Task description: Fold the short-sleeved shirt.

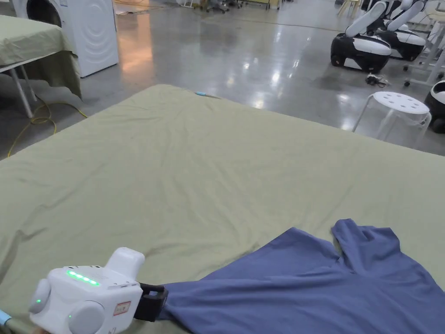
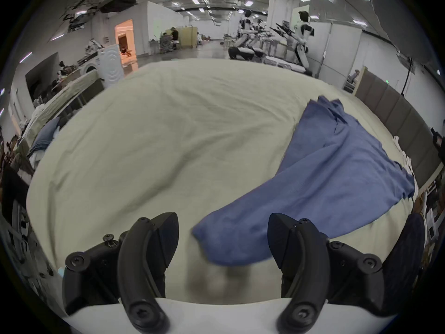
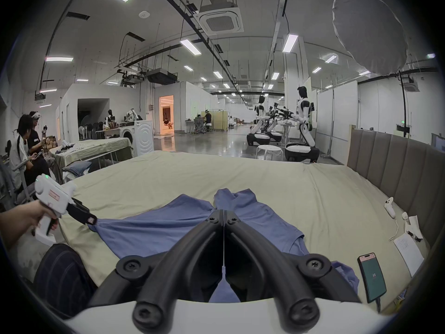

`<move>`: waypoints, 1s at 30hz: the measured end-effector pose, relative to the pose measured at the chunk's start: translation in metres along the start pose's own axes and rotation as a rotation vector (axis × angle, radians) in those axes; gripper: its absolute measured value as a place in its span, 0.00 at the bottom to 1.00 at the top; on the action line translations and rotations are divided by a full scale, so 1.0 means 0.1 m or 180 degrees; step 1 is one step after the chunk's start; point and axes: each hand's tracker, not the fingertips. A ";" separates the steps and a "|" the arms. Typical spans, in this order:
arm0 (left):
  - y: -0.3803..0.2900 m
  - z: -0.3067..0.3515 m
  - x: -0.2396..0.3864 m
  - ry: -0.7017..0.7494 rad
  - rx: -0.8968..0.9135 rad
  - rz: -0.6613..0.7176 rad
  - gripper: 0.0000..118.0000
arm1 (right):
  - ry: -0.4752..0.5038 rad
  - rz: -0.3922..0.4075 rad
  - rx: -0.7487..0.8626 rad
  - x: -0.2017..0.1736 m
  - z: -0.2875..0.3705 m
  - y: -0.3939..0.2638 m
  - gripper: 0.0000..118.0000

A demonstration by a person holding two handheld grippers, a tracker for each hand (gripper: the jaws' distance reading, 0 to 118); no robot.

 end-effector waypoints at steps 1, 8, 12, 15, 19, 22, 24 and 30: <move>0.01 -0.11 0.02 -0.0057 -0.0102 -0.0021 0.65 | 0.0011 -0.0018 -0.0019 0.00 -0.01 0.01 0.01; -0.07 -0.01 0.11 -0.0098 -0.0075 -0.0404 0.10 | -0.0010 0.0005 -0.0066 -0.03 -0.08 0.10 0.01; -0.10 0.26 0.16 -0.0114 0.0090 -0.0446 0.08 | -0.0038 0.0042 -0.0267 0.04 -0.31 0.19 0.01; -0.10 0.50 0.14 -0.0257 0.0258 -0.0338 0.08 | -0.0028 0.0206 -0.0523 0.22 -0.60 0.26 0.01; -0.11 0.68 0.18 -0.0338 0.0413 -0.0273 0.08 | -0.0072 0.0382 -0.1000 0.60 -1.25 0.27 0.01; -0.16 0.66 0.19 -0.0257 0.0616 -0.0067 0.08 | -0.0285 0.0224 -0.1439 0.98 -1.88 0.13 0.01; -0.20 0.63 0.20 -0.0231 0.0662 -0.0053 0.08 | -0.0427 0.0095 -0.1684 1.28 -2.31 0.00 0.01; -0.17 0.58 0.22 -0.0233 0.0596 -0.0002 0.08 | -0.0424 -0.0443 -0.2163 1.80 -3.19 -0.32 0.94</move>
